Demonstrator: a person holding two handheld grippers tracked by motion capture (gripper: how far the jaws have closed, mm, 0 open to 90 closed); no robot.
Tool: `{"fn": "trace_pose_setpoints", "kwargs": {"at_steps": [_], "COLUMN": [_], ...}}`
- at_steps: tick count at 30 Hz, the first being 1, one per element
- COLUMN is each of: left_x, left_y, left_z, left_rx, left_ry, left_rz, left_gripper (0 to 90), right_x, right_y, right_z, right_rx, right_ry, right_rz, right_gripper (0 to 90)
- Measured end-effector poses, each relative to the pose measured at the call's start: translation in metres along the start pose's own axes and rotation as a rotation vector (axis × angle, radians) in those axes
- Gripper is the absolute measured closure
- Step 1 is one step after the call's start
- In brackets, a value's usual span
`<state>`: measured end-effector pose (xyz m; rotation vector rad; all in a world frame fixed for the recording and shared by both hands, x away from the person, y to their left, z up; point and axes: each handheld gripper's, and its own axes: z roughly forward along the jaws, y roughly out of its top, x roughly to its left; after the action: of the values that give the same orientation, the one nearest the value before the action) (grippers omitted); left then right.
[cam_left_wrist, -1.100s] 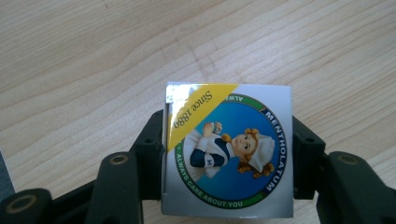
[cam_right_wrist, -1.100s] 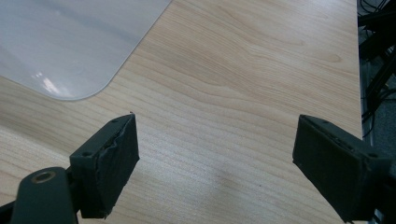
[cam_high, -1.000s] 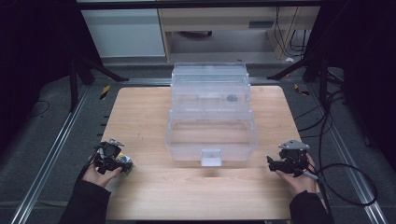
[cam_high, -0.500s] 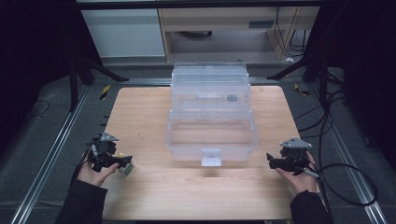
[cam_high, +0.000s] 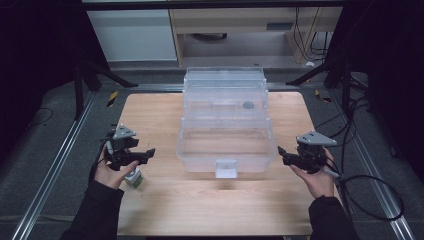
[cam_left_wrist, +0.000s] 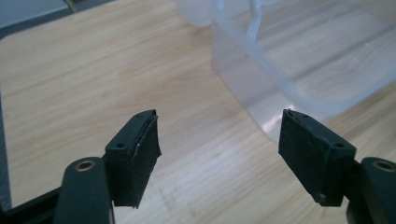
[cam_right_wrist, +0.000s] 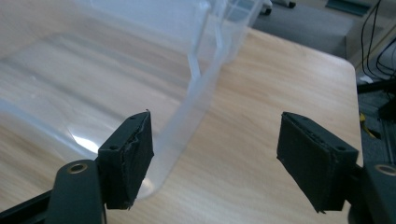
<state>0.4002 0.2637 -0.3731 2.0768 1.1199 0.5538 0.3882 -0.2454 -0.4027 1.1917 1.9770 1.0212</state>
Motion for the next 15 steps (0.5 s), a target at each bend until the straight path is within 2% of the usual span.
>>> {"fn": "trace_pose_setpoints", "kwargs": {"at_steps": [1,3,5,10,12,15], "left_x": [-0.004,-0.006,-0.011,-0.017,-0.024,-0.031], "left_y": [0.007,0.01,0.017,0.021,0.023,0.023], "left_z": [0.007,0.01,0.02,0.037,0.049,0.063], "left_rx": [-0.004,-0.014,-0.037,-0.044,-0.043,-0.009], "left_ry": [-0.013,-0.023,-0.029,-0.044,-0.061,-0.051], "left_rz": [-0.005,-0.01,-0.018,-0.025,-0.016,0.003], "left_gripper": [29.9,33.9,35.7,38.1,39.1,39.7], "right_x": [0.002,0.003,0.005,0.008,0.009,0.011], "right_y": [0.008,0.015,0.018,0.017,0.012,0.009], "right_z": [0.003,0.008,0.013,0.03,0.041,0.048], "right_rx": [-0.009,-0.005,0.003,0.053,0.078,0.103], "right_ry": [0.011,0.02,0.029,0.032,0.047,0.051], "right_rz": [0.001,0.002,-0.006,0.003,0.024,0.026], "right_gripper": [29.3,31.4,33.4,36.4,39.8,45.8]}}
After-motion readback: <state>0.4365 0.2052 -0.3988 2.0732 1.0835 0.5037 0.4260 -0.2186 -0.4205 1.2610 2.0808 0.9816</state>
